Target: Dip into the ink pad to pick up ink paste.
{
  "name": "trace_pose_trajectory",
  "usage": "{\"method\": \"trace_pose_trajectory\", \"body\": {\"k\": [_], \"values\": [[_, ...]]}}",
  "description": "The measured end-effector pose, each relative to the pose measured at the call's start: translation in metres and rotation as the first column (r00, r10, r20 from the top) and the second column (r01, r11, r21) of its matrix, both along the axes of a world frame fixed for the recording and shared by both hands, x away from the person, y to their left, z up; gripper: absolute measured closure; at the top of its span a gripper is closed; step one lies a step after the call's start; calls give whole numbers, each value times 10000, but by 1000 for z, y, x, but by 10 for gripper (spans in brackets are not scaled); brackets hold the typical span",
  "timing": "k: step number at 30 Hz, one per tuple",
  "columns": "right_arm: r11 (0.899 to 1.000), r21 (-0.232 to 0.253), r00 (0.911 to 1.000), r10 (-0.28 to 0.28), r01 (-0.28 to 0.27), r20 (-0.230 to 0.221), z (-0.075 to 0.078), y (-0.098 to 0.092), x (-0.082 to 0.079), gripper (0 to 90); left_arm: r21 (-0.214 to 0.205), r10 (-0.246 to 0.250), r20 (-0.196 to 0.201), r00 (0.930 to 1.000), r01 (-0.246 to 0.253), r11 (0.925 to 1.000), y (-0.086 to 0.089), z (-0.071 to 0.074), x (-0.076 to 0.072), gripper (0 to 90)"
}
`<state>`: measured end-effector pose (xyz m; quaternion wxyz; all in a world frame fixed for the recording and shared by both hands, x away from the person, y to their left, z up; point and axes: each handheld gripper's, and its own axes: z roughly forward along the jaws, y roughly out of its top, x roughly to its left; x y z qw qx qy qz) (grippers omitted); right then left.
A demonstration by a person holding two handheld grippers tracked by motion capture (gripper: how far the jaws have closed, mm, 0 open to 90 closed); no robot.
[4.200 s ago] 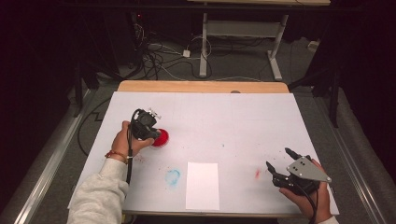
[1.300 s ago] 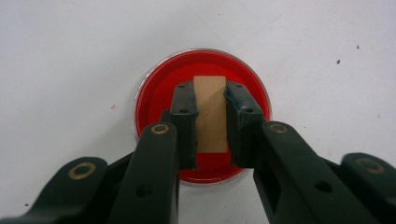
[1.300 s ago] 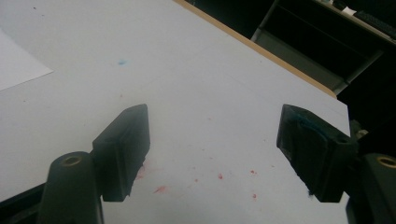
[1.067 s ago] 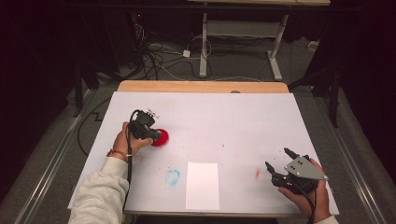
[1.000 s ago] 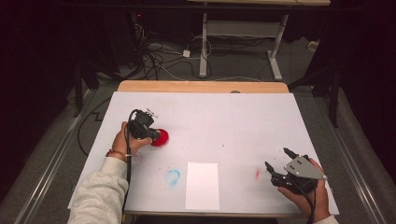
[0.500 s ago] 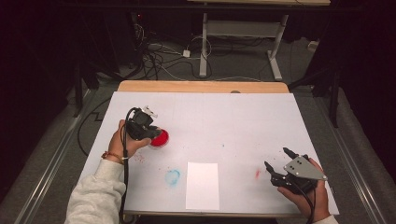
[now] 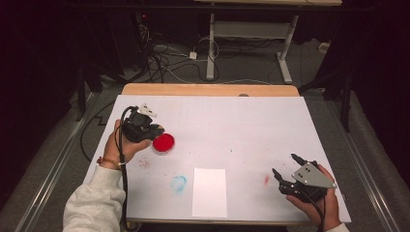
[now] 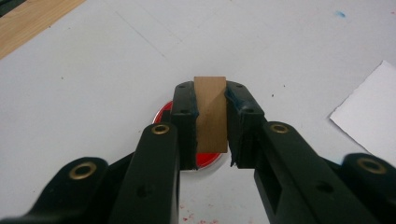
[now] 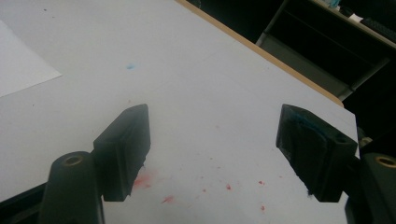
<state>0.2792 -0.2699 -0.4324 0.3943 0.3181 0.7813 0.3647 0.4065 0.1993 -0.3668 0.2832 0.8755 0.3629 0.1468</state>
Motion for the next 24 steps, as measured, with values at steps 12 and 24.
{"method": "trace_pose_trajectory", "body": {"k": [12, 24], "values": [[9999, -109, 9999, 13, -14, -104, -2, 1, 1, 263, 298, 25, -841, 9965, 0, 9996, -3, -25, 16, 738], [9997, -252, 9998, -24, 19, -183, -4, 1, 0, 264, 746, 291, -1859, 9821, -155, 9971, -6, -64, 42, 738]]}}
